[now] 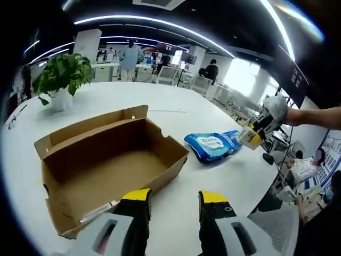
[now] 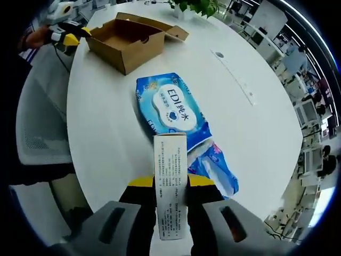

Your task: Operate the shoe box by opening the lid, removing the specified soft item, and placing it in the target area until the item is outside and the box remains undamaged.

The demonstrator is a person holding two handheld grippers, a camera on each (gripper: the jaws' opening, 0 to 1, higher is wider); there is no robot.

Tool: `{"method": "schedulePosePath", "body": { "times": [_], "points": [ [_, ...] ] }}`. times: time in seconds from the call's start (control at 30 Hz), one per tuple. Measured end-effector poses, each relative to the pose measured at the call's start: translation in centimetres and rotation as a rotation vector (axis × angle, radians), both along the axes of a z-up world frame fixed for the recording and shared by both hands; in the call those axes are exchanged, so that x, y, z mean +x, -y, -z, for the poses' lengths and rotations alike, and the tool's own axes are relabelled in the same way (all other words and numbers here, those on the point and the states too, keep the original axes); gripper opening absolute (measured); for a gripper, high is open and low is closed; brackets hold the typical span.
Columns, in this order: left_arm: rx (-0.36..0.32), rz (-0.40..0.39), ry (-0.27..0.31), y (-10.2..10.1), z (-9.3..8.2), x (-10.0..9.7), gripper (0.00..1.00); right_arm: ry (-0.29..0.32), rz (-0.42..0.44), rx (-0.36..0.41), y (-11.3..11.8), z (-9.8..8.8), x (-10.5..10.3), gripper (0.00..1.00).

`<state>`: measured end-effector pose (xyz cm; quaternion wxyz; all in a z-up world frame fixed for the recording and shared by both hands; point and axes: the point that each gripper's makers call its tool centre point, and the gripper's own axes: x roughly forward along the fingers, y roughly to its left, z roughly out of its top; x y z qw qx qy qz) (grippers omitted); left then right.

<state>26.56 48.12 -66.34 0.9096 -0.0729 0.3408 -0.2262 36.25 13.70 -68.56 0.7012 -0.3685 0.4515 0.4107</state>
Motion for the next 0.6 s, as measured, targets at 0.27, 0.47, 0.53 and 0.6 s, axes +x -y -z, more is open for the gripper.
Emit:
{"method": "schedulePosePath", "body": {
  "times": [0.27, 0.47, 0.53, 0.6],
  "points": [
    [-0.005, -0.049, -0.002, -0.9, 0.1, -0.1, 0.35, 0.011, -0.041, -0.035, 0.6, -0.5, 2.4, 0.18],
    [-0.003, -0.082, -0.006, -1.7, 0.3, -0.3, 0.35, 0.067, -0.092, -0.106, 1.6, -1.5, 6.3, 0.18],
    [-0.002, -0.091, -0.009, -1.9, 0.4, -0.3, 0.35, 0.086, -0.108, -0.127, 1.8, -1.6, 7.4, 0.18],
    [0.0, -0.1, -0.009, -2.2, 0.3, -0.3, 0.35, 0.103, -0.131, -0.154, 1.9, -1.7, 8.2, 0.18]
  ]
}}
